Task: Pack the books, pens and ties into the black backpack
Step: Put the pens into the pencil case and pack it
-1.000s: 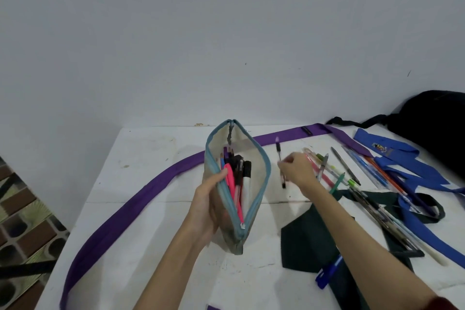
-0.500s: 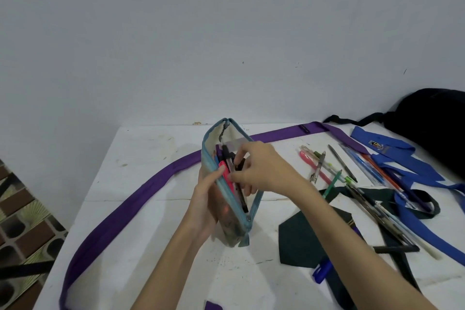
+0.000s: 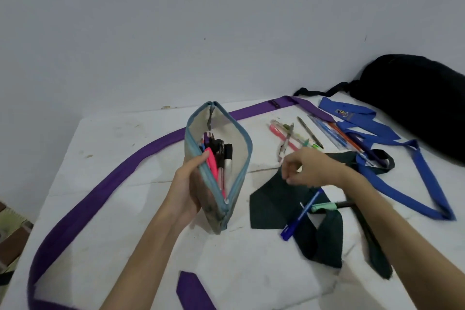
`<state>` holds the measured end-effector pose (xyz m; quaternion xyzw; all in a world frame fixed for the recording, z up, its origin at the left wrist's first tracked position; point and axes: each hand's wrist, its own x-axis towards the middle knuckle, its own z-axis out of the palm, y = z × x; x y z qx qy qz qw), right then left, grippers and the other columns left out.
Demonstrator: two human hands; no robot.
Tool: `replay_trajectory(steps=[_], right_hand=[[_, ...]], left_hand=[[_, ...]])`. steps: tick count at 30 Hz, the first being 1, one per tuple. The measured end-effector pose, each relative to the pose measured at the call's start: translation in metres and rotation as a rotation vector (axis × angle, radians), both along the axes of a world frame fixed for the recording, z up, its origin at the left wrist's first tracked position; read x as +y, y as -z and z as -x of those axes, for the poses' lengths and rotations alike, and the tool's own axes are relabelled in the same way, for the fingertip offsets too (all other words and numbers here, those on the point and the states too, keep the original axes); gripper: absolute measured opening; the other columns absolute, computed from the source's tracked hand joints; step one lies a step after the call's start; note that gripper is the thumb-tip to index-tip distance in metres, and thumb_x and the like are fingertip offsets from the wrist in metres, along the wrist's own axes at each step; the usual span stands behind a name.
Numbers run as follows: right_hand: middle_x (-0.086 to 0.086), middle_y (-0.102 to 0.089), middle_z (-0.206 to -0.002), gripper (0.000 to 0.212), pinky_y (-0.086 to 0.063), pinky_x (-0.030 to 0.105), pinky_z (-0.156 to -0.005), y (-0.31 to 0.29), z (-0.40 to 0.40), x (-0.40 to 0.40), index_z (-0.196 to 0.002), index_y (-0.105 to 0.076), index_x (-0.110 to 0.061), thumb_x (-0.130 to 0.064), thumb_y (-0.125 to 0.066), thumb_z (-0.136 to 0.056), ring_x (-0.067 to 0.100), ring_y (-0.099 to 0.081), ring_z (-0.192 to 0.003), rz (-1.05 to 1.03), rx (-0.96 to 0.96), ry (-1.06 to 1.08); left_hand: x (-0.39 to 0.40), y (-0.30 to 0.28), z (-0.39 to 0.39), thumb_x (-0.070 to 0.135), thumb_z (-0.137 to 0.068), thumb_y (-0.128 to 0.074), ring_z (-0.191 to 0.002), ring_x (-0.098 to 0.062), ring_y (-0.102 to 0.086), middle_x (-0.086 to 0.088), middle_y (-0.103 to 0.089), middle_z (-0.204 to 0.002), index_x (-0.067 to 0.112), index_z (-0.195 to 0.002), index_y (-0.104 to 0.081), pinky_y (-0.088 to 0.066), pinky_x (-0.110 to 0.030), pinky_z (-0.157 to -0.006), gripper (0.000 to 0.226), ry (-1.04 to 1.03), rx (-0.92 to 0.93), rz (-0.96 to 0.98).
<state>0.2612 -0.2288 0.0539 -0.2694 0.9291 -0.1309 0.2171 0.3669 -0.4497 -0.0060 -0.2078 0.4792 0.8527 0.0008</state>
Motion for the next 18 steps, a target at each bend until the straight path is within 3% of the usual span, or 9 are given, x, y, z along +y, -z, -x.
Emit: replay_trajectory(steps=[4,7,10,13,16,18], right_hand=[[-0.008,-0.049,-0.1,0.024,-0.042,0.016,-0.07,0.026,-0.025,0.029,-0.095,-0.061,-0.025,-0.012,-0.071,-0.078,0.009,-0.05,-0.089,-0.2,-0.127,-0.172],[-0.007,-0.049,-0.098,0.019,-0.043,0.021,-0.075,0.043,-0.035,0.03,-0.089,-0.062,-0.024,-0.011,-0.071,-0.079,0.013,-0.046,-0.094,-0.142,-0.001,-0.168],[-0.006,-0.049,-0.098,0.016,-0.045,0.024,-0.077,0.039,-0.032,0.03,-0.09,-0.059,-0.023,-0.012,-0.068,-0.082,0.012,-0.048,-0.092,-0.041,0.039,-0.12],[-0.006,-0.053,-0.084,0.023,-0.043,0.021,-0.064,0.015,-0.031,0.033,-0.081,-0.048,-0.026,-0.013,-0.067,-0.085,0.014,-0.055,-0.077,0.24,0.126,0.137],[-0.003,-0.054,-0.073,0.028,-0.043,0.016,-0.056,-0.018,-0.04,0.03,-0.079,-0.044,-0.024,-0.013,-0.069,-0.084,0.007,-0.05,-0.061,0.813,0.38,0.426],[0.002,-0.06,-0.078,0.027,-0.049,0.015,-0.06,-0.041,-0.047,0.025,-0.09,-0.045,-0.022,-0.009,-0.069,-0.084,0.008,-0.059,-0.064,1.16,0.395,0.489]], left_hand=[[0.019,0.0,-0.004,0.041,-0.059,-0.073,-0.106,-0.027,-0.056,-0.009,-0.061,-0.112,0.023,-0.128,-0.053,-0.047,-0.042,-0.09,0.074,0.036,-0.042,0.007],[0.03,-0.003,-0.006,0.042,-0.059,-0.072,-0.107,-0.027,-0.055,-0.01,-0.06,-0.114,0.022,-0.128,-0.054,-0.049,-0.04,-0.085,0.074,0.059,-0.049,-0.011],[0.038,-0.007,-0.007,0.045,-0.057,-0.069,-0.11,-0.029,-0.055,-0.011,-0.06,-0.117,0.021,-0.129,-0.053,-0.048,-0.042,-0.089,0.078,0.068,-0.044,0.0],[0.047,-0.011,-0.009,0.043,-0.055,-0.072,-0.109,-0.028,-0.056,-0.012,-0.06,-0.119,0.021,-0.13,-0.051,-0.05,-0.038,-0.081,0.081,0.055,-0.028,0.021],[0.057,-0.012,-0.007,0.044,-0.041,-0.08,-0.112,-0.029,-0.055,-0.012,-0.056,-0.125,0.025,-0.135,-0.045,-0.051,-0.034,-0.073,0.102,0.025,0.004,0.064],[0.07,-0.015,-0.003,0.042,-0.041,-0.081,-0.112,-0.028,-0.055,-0.012,-0.055,-0.126,0.027,-0.137,-0.042,-0.051,-0.033,-0.071,0.105,0.026,0.018,0.063]])
